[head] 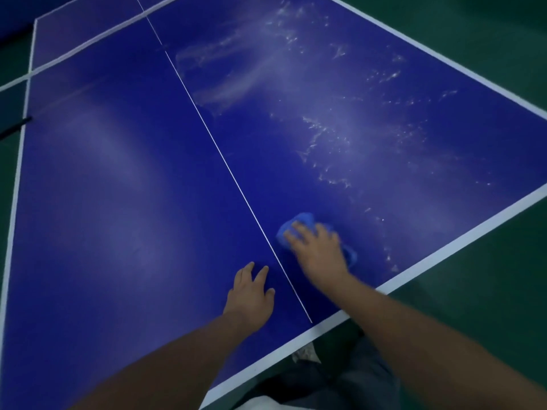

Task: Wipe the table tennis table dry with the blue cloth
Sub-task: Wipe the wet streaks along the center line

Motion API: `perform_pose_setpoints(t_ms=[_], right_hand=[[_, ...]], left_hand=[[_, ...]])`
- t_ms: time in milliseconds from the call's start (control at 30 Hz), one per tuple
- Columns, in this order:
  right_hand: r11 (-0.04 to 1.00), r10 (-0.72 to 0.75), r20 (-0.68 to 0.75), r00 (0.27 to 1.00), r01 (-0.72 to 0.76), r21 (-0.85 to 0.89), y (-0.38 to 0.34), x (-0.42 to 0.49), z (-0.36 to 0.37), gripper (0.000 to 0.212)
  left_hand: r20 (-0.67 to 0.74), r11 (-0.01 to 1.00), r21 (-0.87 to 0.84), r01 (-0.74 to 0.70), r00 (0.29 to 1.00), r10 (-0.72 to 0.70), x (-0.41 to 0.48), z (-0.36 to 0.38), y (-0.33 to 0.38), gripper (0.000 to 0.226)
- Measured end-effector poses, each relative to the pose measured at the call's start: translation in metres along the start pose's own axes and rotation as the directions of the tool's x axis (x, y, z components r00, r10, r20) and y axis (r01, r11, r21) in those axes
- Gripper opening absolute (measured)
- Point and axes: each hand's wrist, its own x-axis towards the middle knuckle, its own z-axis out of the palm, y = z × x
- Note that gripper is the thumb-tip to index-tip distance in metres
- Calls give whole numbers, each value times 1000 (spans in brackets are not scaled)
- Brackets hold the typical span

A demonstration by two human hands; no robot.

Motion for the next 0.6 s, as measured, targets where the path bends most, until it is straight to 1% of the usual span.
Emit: perform_pose_setpoints(t_ms=[33,67,100,133,200,233,267,300,333,367,433,467,500,533,567,600], right_hand=[[997,-73,55,996,73,11,-23,-11,8,48],[994,-107,106,989,103,46,-38,-16,15,51],[993,-102,125,987,93,76,-41,-16,17,53],[996,-73,147,986,64,64,-32,-7,18,53],[994,106,103,989,-105,-20,-1,18,11,52],[977,208,68,976,-205,-57,19,29,2,51],[950,305,67,950,-299,-91,41,39,-10,52],[921,386,85,919,-378,-90,59,45,-20,56],[907,421,104,901,-415,-79,70,49,-31,62],[904,426,115,897,-420,-71,72,49,-37,66],[931,363,49,930,-361,-50,50,41,-38,64],[956,293,36,955,-292,-33,29,29,-34,60],[978,206,78,975,-205,-25,5,11,-26,55],[993,115,181,977,-119,9,-21,-11,-14,52],[997,36,286,958,-55,59,-42,-35,1,51],[995,-6,356,934,-28,91,-57,-59,13,53]], left_hand=[[-4,1000,-5,-2,1000,2,-1,1,0,62],[-5,1000,-16,0,1000,0,-3,2,-1,62],[-2,1000,-20,0,1000,0,-4,2,-1,62],[2,1000,-24,-4,1000,4,-5,1,-1,62],[22,1000,-27,-6,1000,7,-11,0,-3,62],[26,1000,-18,-14,1000,14,-13,-1,-5,62],[26,1000,-6,-20,999,21,-14,-1,-6,62],[26,1000,5,-25,999,25,-15,-2,-7,62],[22,1000,9,-30,999,29,-16,-3,-8,62],[22,999,13,-38,999,38,-16,-5,-7,62],[20,998,13,-59,998,59,-16,-6,-5,61],[11,997,13,-70,997,70,-15,-5,-5,61],[0,997,7,-77,997,77,-15,-2,-4,61],[-12,997,6,-82,997,82,-14,1,-5,60],[-21,996,7,-88,996,88,-14,4,-4,59],[-25,996,8,-91,996,91,-13,7,-4,57]])
